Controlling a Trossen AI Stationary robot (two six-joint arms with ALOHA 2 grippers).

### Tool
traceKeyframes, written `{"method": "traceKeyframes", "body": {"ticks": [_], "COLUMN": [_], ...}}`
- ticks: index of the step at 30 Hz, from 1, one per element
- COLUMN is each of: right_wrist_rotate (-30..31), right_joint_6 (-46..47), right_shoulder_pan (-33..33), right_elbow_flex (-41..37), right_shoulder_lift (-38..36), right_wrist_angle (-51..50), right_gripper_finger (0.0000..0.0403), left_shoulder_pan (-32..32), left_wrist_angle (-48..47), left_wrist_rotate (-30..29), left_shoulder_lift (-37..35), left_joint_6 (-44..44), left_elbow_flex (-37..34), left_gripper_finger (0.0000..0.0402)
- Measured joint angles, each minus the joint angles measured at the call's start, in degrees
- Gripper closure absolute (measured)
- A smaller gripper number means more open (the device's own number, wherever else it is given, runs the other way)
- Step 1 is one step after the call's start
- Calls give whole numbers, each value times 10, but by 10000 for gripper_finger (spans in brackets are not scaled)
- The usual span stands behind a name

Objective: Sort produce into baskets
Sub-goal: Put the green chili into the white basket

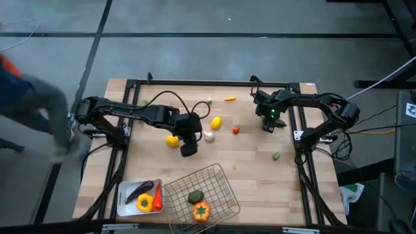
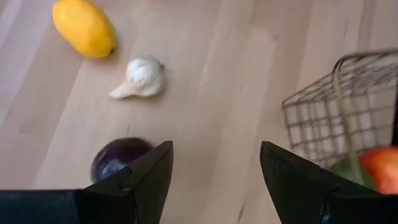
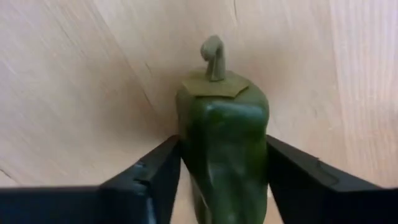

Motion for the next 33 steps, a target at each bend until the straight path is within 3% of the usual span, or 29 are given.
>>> {"method": "traceKeyframes", "body": {"ticks": [6,21,33], "right_wrist_rotate": [-35,-208,-197], "right_joint_6": [0,1,1], "right_shoulder_pan": [0,6,145], "right_elbow_flex": [10,103,163], "right_shoulder_lift": [0,0,0], "right_wrist_angle": [2,2,38], "right_gripper_finger": [251,241,240], "left_shoulder_pan": [-3,-2,4], "left_wrist_angle": [53,217,337], "left_wrist_rotate": [0,-64,-66], "left_shoulder_lift": [1,23,102], "left_joint_6": [-19,-13,-18], "left_elbow_flex": [0,0,0], "left_gripper_finger": [164,164,164]}}
